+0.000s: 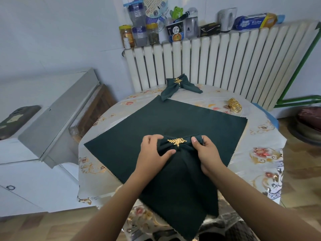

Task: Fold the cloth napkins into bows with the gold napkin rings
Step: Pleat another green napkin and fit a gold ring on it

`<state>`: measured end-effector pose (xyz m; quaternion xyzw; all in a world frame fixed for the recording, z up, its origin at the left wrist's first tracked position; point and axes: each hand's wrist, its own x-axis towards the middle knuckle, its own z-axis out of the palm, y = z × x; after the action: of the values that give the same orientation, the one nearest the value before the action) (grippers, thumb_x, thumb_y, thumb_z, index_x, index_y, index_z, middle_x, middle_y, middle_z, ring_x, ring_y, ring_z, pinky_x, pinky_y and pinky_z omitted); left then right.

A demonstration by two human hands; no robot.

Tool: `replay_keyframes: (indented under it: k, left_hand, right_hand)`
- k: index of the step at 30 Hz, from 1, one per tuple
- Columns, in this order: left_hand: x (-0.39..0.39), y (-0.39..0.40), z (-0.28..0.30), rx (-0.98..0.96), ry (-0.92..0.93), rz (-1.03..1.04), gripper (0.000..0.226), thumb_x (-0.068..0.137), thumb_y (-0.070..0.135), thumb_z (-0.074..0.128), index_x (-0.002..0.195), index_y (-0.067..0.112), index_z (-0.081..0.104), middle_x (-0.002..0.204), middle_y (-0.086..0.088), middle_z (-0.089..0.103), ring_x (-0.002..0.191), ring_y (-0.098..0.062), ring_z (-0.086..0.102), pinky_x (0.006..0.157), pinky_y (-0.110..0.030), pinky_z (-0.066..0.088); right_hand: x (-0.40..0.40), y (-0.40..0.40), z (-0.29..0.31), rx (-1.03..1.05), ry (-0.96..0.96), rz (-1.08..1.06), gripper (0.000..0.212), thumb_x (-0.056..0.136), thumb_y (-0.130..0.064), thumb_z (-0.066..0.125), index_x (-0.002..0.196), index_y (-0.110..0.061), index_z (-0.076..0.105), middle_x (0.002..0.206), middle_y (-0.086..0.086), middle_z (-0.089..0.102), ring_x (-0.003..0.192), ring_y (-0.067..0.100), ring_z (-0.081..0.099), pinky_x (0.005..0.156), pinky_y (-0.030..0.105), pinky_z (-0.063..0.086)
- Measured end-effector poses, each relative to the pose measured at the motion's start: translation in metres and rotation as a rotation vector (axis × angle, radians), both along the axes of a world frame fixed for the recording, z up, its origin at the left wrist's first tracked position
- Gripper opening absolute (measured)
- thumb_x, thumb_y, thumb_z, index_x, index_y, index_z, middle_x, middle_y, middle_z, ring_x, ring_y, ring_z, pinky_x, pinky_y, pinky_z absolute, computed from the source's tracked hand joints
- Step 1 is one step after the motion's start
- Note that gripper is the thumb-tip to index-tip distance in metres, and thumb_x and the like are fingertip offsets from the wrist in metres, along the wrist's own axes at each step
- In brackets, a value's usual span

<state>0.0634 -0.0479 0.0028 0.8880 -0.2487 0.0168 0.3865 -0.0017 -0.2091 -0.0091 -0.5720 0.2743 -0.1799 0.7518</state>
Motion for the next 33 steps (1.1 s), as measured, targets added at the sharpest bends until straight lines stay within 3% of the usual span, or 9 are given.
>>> replay_keyframes:
  k: [5, 13, 16, 18, 21, 25, 29, 31, 33]
  left_hand:
    - [0.001, -0.006, -0.003, 0.003, -0.025, -0.002, 0.018, 0.080, 0.031, 0.072, 0.081, 0.018, 0.061, 0.088, 0.005, 0.053, 0.084, -0.009, 0.050, 0.066, -0.013, 0.032]
    - [0.001, -0.010, -0.009, -0.013, 0.201, -0.155, 0.028, 0.080, 0.021, 0.073, 0.060, 0.025, 0.054, 0.090, 0.008, 0.066, 0.100, -0.006, 0.057, 0.087, -0.028, 0.043]
    - [-0.002, -0.009, -0.015, 0.151, 0.251, -0.292, 0.027, 0.084, 0.018, 0.069, 0.064, 0.027, 0.053, 0.139, -0.003, 0.048, 0.142, -0.017, 0.025, 0.113, -0.027, 0.022]
    - [-0.002, -0.008, -0.021, 0.207, 0.274, -0.308, 0.023, 0.088, 0.024, 0.064, 0.067, 0.027, 0.055, 0.155, -0.006, 0.022, 0.146, -0.015, 0.005, 0.113, -0.025, 0.012]
    - [-0.003, -0.011, -0.026, 0.057, 0.234, -0.179, 0.035, 0.094, 0.032, 0.054, 0.068, 0.011, 0.063, 0.143, -0.004, 0.044, 0.136, -0.012, 0.033, 0.106, -0.022, 0.027]
    - [0.007, -0.014, -0.031, -0.078, 0.183, 0.032, 0.013, 0.091, 0.030, 0.060, 0.091, 0.017, 0.058, 0.110, -0.001, 0.055, 0.093, 0.002, 0.049, 0.078, -0.011, 0.039]
    - [0.021, -0.021, -0.037, -0.015, 0.388, 0.013, 0.065, 0.085, 0.028, 0.068, 0.139, 0.018, 0.033, 0.125, 0.001, 0.049, 0.115, -0.014, 0.046, 0.097, -0.024, 0.038]
    - [0.029, -0.024, -0.036, 0.042, 0.428, 0.011, 0.069, 0.082, 0.035, 0.069, 0.140, 0.019, 0.036, 0.123, 0.001, 0.053, 0.117, -0.016, 0.047, 0.102, -0.032, 0.039]
    - [0.036, -0.022, -0.034, 0.049, 0.450, -0.034, 0.044, 0.081, 0.040, 0.068, 0.117, 0.015, 0.060, 0.101, 0.004, 0.062, 0.098, -0.012, 0.057, 0.088, -0.027, 0.047]
  right_hand:
    - [0.007, 0.005, -0.007, 0.023, -0.014, -0.066, 0.012, 0.094, -0.022, 0.056, 0.085, -0.014, 0.058, 0.096, 0.013, 0.067, 0.100, 0.032, 0.062, 0.091, 0.051, 0.050]
    - [0.014, 0.007, -0.021, 0.127, 0.037, -0.096, 0.011, 0.094, -0.020, 0.055, 0.088, -0.011, 0.058, 0.104, 0.019, 0.065, 0.103, 0.035, 0.061, 0.090, 0.052, 0.051]
    - [0.012, 0.008, -0.025, 0.056, 0.103, -0.059, 0.013, 0.094, -0.022, 0.055, 0.088, -0.010, 0.058, 0.100, 0.016, 0.065, 0.101, 0.033, 0.061, 0.090, 0.048, 0.051]
    - [0.009, 0.006, -0.027, -0.098, 0.139, -0.044, 0.016, 0.095, -0.026, 0.054, 0.091, -0.011, 0.057, 0.095, 0.009, 0.065, 0.098, 0.028, 0.061, 0.085, 0.042, 0.051]
    - [0.005, 0.000, -0.022, -0.446, 0.153, -0.012, 0.016, 0.096, -0.025, 0.048, 0.110, -0.019, 0.053, 0.094, -0.007, 0.059, 0.093, 0.016, 0.057, 0.076, 0.028, 0.041]
    - [0.004, -0.003, -0.026, -0.807, 0.033, 0.008, 0.039, 0.095, -0.017, 0.050, 0.132, -0.027, 0.048, 0.115, -0.002, 0.051, 0.108, 0.013, 0.047, 0.094, 0.028, 0.035]
    - [0.004, -0.010, -0.036, -1.184, 0.128, 0.135, 0.046, 0.081, -0.058, 0.047, 0.118, -0.036, 0.061, 0.127, -0.010, 0.049, 0.117, 0.015, 0.039, 0.094, 0.028, 0.019]
    - [0.004, -0.012, -0.035, -1.293, 0.153, 0.235, 0.054, 0.077, -0.066, 0.043, 0.121, -0.038, 0.058, 0.121, -0.017, 0.054, 0.117, 0.011, 0.037, 0.091, 0.024, 0.013]
    - [0.005, -0.014, -0.033, -1.314, 0.126, 0.253, 0.041, 0.083, -0.055, 0.056, 0.120, -0.037, 0.058, 0.116, -0.020, 0.057, 0.117, 0.010, 0.038, 0.090, 0.022, 0.010]
